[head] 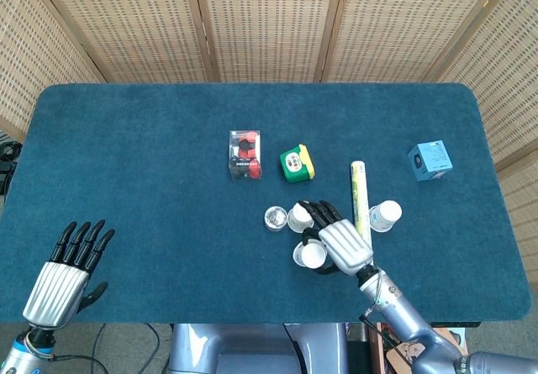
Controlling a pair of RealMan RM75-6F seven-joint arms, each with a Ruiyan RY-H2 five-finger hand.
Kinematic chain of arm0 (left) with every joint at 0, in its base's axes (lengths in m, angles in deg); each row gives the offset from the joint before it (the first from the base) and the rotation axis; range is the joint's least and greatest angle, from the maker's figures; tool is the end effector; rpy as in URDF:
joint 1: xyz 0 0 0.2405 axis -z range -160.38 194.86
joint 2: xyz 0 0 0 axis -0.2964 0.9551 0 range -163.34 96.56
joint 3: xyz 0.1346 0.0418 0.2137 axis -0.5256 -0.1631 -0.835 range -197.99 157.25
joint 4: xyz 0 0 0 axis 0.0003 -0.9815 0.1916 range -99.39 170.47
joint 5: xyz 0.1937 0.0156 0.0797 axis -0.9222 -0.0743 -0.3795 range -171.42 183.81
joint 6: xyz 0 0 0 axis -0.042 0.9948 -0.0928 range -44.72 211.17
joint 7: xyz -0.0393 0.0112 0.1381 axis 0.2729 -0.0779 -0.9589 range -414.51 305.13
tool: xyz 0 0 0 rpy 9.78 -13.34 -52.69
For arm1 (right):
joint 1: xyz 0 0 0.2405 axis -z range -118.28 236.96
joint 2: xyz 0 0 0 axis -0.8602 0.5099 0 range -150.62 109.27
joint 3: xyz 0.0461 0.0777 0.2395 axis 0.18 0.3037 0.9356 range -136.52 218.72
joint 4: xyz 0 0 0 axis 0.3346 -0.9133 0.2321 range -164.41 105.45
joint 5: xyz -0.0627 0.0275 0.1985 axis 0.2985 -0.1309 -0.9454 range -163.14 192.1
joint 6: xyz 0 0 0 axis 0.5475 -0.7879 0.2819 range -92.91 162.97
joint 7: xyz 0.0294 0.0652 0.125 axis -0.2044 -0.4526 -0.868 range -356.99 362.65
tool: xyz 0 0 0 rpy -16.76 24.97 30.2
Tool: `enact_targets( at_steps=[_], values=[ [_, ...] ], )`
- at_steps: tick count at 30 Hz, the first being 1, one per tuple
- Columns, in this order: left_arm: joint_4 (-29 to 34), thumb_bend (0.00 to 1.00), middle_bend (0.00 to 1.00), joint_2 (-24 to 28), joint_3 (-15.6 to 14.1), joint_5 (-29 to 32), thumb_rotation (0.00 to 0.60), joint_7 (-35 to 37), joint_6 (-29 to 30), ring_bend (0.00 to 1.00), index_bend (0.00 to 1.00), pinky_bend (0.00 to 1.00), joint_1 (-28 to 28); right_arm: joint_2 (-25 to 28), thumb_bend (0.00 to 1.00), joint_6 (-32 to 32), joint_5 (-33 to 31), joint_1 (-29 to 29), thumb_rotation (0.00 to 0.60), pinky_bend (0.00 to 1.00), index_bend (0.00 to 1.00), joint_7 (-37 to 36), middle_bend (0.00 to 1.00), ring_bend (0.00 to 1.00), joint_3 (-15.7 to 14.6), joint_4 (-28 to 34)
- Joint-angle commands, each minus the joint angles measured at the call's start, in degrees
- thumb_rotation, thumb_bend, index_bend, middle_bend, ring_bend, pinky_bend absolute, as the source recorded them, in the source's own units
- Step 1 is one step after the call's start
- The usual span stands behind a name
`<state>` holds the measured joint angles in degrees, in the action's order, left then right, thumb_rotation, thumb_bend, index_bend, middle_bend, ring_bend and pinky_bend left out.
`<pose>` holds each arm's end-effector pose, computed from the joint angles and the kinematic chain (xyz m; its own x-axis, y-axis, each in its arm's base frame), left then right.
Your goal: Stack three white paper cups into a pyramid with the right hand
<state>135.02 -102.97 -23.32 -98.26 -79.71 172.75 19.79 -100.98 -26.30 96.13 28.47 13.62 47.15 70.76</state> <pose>-0.2411 0.1397 0.1092 0.5744 -0.0743 0.8152 0.7731 -0.2780 -0.5701 -0.1491 -0.2681 0.0188 0.3048 -0.2829 0.9094 -0.8743 -0.4619 0.1494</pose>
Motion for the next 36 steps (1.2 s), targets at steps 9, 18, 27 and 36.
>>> enact_targets(
  at_steps=[9,18,27,36],
  values=[
    [0.3,0.21,0.0,-0.2,-0.3,-0.8,0.6,-0.9,0.1,0.0,0.0,0.0,-0.2,4.6,0.13,1.5,-6.6,-0.1,0.6,0.0,0.55,-2.9,0.0,0.0,2.8,-1.6],
    [0.3,0.21,0.0,-0.4,-0.4,-1.2,0.6,-1.5,0.0,0.0,0.0,0.0,-0.3,3.5,0.13,4.1,-10.3,-1.6,0.6,0.0,0.55,-5.2,0.0,0.0,4.1,-4.5],
    [0.2,0.21,0.0,-0.6,-0.4,-1.0,0.6,-1.7,-0.6,0.0,0.0,0.0,-0.1,2.2,0.13,6.6,-13.1,-3.3,0.6,0.0,0.55,-6.1,0.0,0.0,5.1,-7.6],
    [0.2,0.21,0.0,-0.7,-0.3,-0.9,0.6,-1.9,-0.7,0.0,0.0,0.0,-0.1,0.1,0.13,8.6,-16.0,-5.0,0.6,0.0,0.55,-5.6,0.0,0.0,5.6,-10.6]
  ],
)
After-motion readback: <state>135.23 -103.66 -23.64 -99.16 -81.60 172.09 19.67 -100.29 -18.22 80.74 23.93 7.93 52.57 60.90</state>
